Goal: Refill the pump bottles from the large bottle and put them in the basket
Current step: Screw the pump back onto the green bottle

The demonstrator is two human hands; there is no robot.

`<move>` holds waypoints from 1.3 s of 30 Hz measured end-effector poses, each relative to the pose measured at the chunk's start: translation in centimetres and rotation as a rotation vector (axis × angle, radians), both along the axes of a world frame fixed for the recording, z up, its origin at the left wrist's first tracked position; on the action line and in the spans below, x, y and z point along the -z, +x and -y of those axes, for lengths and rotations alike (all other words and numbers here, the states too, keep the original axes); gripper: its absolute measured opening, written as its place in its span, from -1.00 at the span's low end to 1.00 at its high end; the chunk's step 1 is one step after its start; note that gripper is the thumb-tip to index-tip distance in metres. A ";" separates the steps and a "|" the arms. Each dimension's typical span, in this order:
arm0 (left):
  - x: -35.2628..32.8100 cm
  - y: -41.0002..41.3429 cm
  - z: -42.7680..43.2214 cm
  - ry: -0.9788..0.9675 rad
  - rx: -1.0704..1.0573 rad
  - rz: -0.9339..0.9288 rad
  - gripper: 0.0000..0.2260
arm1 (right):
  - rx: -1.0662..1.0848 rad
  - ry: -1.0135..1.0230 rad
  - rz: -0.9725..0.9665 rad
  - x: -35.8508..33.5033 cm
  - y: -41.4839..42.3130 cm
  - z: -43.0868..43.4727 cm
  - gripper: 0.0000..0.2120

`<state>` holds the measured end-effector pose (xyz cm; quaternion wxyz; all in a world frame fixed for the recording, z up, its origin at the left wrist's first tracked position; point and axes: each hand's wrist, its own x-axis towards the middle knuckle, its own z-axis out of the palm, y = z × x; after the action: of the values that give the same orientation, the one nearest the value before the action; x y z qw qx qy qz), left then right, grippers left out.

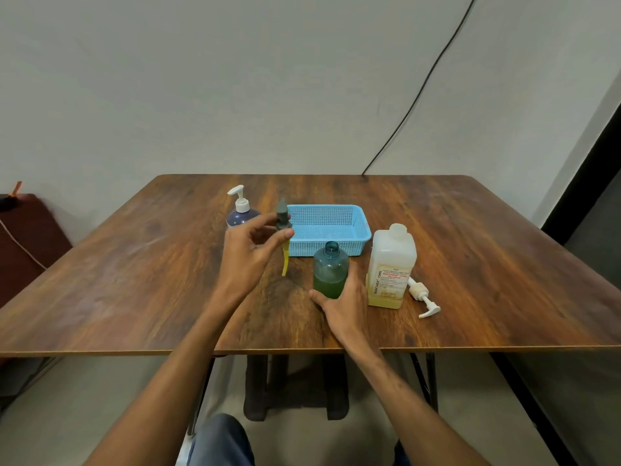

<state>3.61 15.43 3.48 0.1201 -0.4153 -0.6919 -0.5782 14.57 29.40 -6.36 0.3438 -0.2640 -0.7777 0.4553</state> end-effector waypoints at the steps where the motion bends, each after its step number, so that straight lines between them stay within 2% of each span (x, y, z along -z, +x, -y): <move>1: -0.7 0.3 -0.4 0.039 0.023 0.051 -0.72 | -0.002 0.002 -0.001 -0.1 0.0 0.0 -0.18; 4: -2.3 1.0 -1.7 0.129 0.069 0.137 -0.74 | -0.010 -0.001 -0.003 -0.1 -0.1 0.1 -0.16; 14: -5.6 2.2 -5.0 0.269 0.073 0.172 -0.72 | -0.023 -0.008 -0.007 -0.2 0.1 0.2 -0.17; 22: -3.3 2.4 -6.2 0.113 0.079 0.188 -0.79 | -0.023 -0.007 0.005 0.3 -0.1 0.0 -0.13; 30: 1.0 2.3 -6.9 -0.054 0.042 0.290 -0.70 | -0.022 -0.040 0.016 0.9 -0.4 -0.2 -0.14; 39: 1.8 2.7 -6.6 -0.072 0.032 0.260 -0.68 | -0.021 -0.013 -0.015 0.8 -0.5 -0.3 -0.15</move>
<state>6.32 22.00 1.66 0.0053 -0.3520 -0.7151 -0.6039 14.07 29.66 -7.14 0.3432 -0.2546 -0.7749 0.4657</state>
